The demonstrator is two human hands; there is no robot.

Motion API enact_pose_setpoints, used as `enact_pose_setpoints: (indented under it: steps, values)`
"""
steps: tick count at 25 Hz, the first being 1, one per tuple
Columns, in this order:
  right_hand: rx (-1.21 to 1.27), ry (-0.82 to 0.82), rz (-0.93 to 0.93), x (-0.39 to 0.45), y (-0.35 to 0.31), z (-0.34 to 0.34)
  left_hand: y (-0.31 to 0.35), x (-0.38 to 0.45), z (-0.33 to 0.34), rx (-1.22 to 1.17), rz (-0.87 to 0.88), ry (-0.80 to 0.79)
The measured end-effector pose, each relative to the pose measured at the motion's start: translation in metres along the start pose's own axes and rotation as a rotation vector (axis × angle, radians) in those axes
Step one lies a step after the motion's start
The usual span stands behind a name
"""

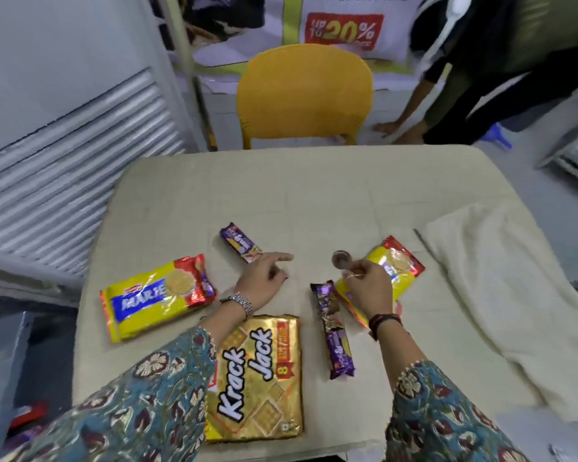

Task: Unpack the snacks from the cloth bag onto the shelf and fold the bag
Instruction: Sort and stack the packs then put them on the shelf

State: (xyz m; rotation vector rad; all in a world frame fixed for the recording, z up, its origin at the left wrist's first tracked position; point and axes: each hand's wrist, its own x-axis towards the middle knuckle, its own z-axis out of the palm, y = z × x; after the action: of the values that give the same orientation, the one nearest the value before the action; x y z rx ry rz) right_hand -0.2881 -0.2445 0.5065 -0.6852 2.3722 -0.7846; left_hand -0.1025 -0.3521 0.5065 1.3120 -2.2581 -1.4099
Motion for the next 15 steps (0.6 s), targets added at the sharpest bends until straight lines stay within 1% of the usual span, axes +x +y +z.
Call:
enact_pose_setpoints:
  steps: [3,6,8,10,12,14,15]
  values:
    - [0.05,0.094,0.117,0.013,0.044,-0.041,0.032,0.035,0.051,0.081,0.016,-0.177]
    - [0.045,0.16,0.135,0.029,0.068,-0.06,0.044,0.06,0.086,0.095,-0.082,-0.271]
    - [0.042,0.17,0.133,0.044,0.078,-0.069,0.044,0.07,0.106,0.12,-0.146,-0.328]
    - [0.015,0.125,0.142,0.063,0.085,-0.075,0.045,0.076,0.12,0.144,-0.163,-0.388]
    - [0.014,0.01,0.16,0.08,0.091,-0.077,0.045,0.078,0.126,0.192,-0.153,-0.449]
    - [0.07,-0.091,0.176,0.088,0.097,-0.078,0.046,0.078,0.129,0.322,-0.142,-0.475]
    - [0.099,-0.099,0.171,0.089,0.1,-0.078,0.046,0.079,0.131,0.375,-0.139,-0.465]
